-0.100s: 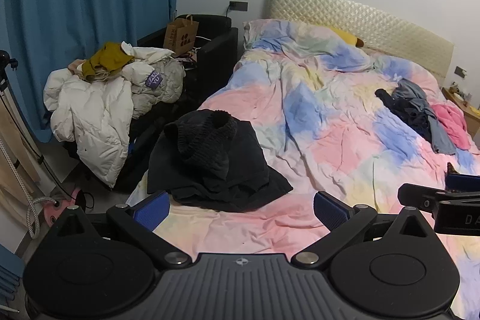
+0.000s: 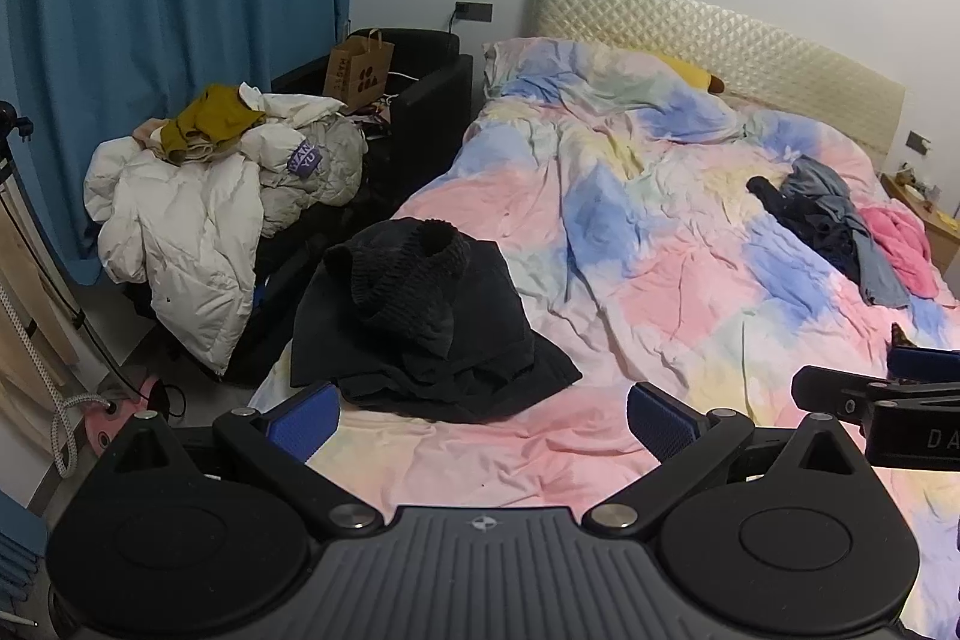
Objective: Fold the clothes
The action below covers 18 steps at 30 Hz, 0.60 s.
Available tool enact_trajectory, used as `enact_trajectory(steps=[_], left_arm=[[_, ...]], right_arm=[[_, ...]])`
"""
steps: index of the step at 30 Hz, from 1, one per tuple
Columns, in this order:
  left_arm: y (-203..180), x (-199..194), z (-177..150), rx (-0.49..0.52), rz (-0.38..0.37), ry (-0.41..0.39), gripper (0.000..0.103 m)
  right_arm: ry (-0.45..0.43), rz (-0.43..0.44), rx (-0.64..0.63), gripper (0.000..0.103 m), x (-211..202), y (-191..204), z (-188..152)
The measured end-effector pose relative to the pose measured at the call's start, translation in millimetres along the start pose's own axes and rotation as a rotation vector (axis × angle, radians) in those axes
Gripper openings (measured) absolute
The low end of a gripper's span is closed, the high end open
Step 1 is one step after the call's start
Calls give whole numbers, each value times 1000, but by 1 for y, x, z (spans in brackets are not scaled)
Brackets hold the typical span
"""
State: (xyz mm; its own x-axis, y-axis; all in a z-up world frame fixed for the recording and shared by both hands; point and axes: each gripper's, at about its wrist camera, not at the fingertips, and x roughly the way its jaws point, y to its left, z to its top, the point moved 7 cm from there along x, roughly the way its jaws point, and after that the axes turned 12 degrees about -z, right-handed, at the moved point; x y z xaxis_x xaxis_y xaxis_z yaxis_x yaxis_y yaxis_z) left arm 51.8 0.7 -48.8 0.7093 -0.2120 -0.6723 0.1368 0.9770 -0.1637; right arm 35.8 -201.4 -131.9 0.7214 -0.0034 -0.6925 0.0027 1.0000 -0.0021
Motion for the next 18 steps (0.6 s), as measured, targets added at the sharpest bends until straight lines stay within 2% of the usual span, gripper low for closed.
enact_trajectory(steps=[4,7,10,18], left_arm=[[-1,0,-4,20,-1,-12,103],[-17,4,-1,33,10,0,103],[-8,-5,-5,19,-12,-6,103],[-14,-1,-14,37,-8,4,103]], right_arm=[[-2,-1,-1,103,-1,1,0],[-2,2,-1,103,-2,0,1],[-2,8,-4,103,-2,-1,-4],[6,10,17,103,-4,-3,-8]])
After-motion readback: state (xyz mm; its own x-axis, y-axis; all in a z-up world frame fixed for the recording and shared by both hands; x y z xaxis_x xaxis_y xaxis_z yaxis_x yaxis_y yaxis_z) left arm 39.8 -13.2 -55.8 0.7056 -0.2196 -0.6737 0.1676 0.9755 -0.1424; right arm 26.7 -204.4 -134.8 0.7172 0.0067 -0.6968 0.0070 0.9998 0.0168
